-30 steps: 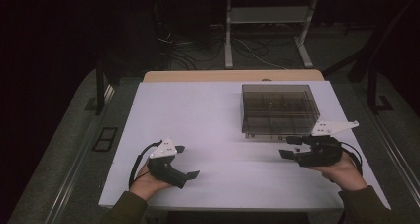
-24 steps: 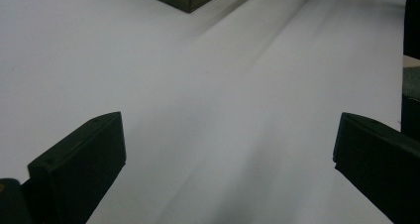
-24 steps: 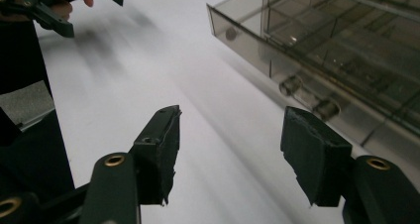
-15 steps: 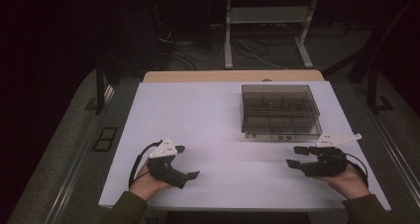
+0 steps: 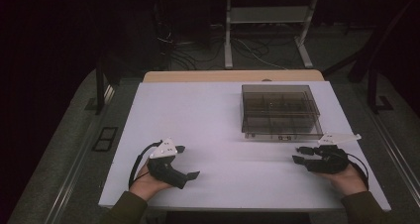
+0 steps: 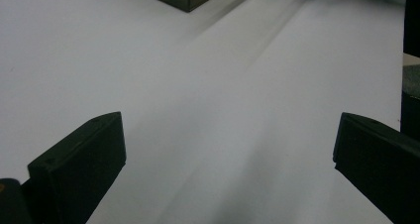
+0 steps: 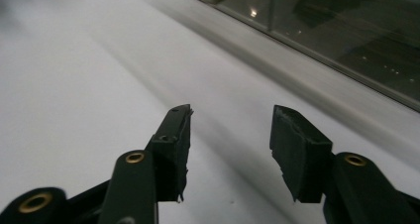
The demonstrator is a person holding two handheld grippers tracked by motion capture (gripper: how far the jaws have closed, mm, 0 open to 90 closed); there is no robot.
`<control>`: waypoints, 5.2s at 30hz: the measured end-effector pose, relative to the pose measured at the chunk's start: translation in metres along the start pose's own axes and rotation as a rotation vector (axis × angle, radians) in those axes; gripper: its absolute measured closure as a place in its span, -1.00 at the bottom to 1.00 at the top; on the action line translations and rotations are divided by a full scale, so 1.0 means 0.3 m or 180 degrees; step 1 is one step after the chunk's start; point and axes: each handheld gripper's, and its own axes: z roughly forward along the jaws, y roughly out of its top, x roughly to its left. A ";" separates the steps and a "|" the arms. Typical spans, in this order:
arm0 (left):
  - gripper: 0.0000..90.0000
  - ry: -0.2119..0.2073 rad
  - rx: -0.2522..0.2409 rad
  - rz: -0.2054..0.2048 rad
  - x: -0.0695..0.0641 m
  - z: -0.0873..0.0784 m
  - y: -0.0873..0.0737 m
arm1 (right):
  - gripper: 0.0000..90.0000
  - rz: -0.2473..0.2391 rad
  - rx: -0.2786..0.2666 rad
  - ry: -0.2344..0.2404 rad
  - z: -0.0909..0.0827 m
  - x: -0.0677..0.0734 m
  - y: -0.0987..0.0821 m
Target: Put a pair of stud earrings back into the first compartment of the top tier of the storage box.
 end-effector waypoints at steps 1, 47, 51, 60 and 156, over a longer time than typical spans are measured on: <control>-1.00 0.0003 0.0000 0.0006 0.000 0.000 0.000 | 0.14 -0.0005 -0.0010 -0.0030 0.004 -0.007 -0.001; -1.00 -0.0014 -0.0001 0.0004 -0.003 0.006 0.000 | 0.74 0.0173 0.0137 -0.0384 0.083 -0.082 -0.004; -1.00 -0.0020 -0.0001 0.0001 -0.004 0.006 0.000 | 0.74 0.0161 0.0144 -0.0351 0.078 -0.080 -0.003; -1.00 -0.0011 0.0005 -0.0006 -0.005 0.004 -0.001 | 0.74 0.0164 0.0102 -0.0256 0.046 -0.074 0.001; -1.00 -0.0001 -0.0048 -0.0023 0.031 0.022 -0.009 | 0.74 -0.0367 -0.0334 0.0519 0.038 0.031 0.362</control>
